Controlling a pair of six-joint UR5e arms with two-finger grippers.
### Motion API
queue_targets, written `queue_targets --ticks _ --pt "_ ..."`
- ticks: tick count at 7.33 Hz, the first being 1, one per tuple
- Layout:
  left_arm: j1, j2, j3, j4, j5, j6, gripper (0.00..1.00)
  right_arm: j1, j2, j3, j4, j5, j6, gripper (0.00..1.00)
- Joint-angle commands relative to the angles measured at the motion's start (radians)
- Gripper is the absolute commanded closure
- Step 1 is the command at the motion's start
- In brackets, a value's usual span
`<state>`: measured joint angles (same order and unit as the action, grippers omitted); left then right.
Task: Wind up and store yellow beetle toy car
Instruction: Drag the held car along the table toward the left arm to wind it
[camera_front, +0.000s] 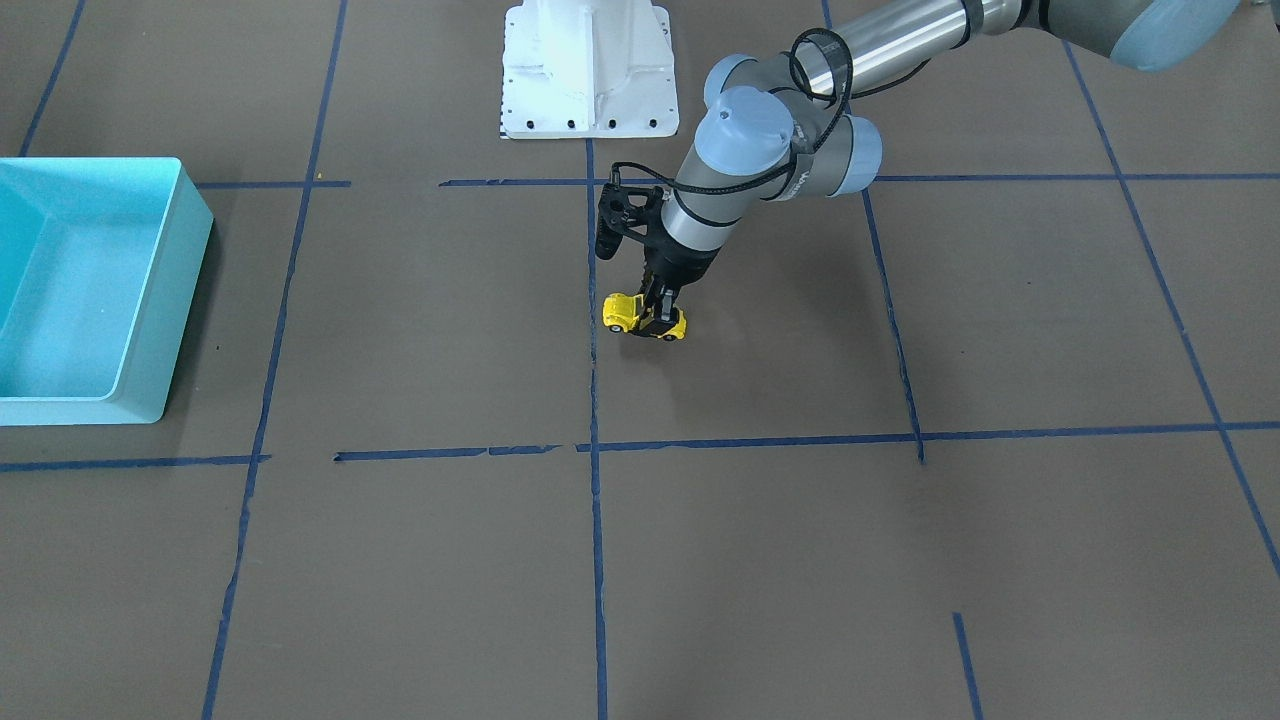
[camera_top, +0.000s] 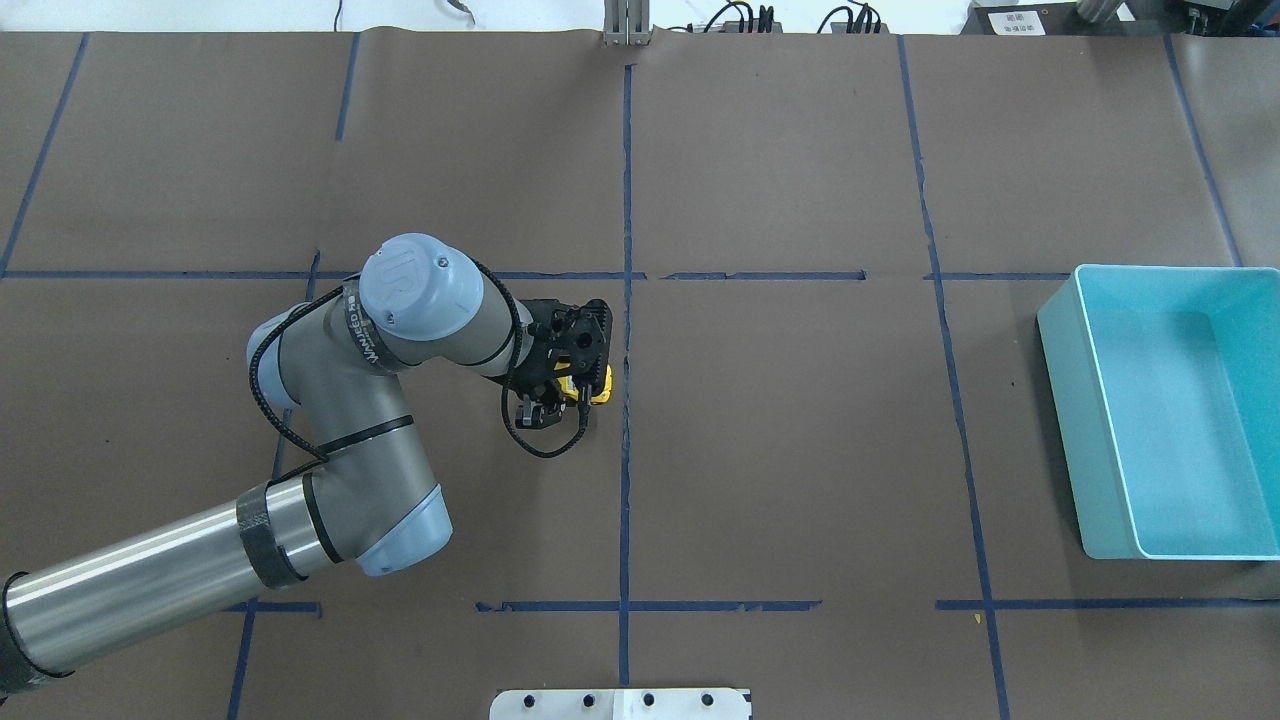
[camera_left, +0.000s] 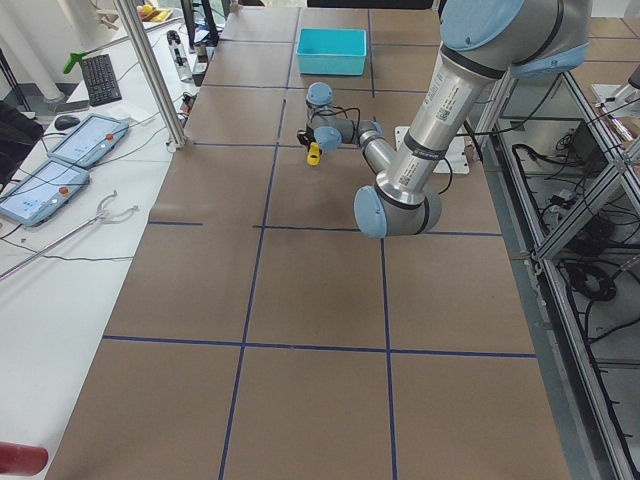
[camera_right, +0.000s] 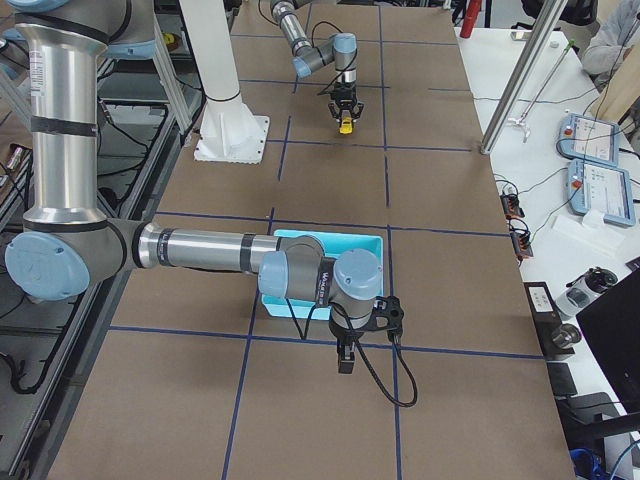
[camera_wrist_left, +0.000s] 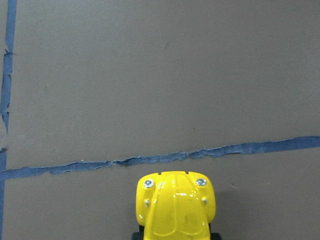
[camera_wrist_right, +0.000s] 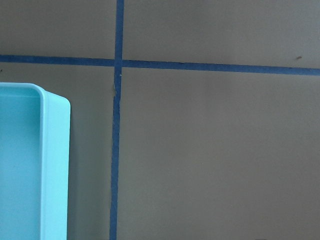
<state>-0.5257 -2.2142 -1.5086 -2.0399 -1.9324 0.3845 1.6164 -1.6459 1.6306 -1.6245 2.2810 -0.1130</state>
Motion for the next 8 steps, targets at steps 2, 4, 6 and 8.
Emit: queue_targets --ticks 2,4,6,8 --pt "0.001 0.016 0.002 -0.017 -0.033 0.007 0.99 0.0 0.0 0.0 0.0 0.0 -0.001 0.0" --pt "0.001 0.04 0.013 -0.072 -0.045 0.008 0.99 0.0 0.0 0.0 0.0 0.0 -0.001 0.0" --pt "-0.01 0.062 0.013 -0.112 -0.088 0.008 0.99 0.0 0.0 0.0 0.0 0.0 -0.001 0.0" --pt "-0.023 0.079 0.011 -0.123 -0.108 0.01 0.98 0.0 0.0 0.0 0.0 0.0 0.001 0.0"
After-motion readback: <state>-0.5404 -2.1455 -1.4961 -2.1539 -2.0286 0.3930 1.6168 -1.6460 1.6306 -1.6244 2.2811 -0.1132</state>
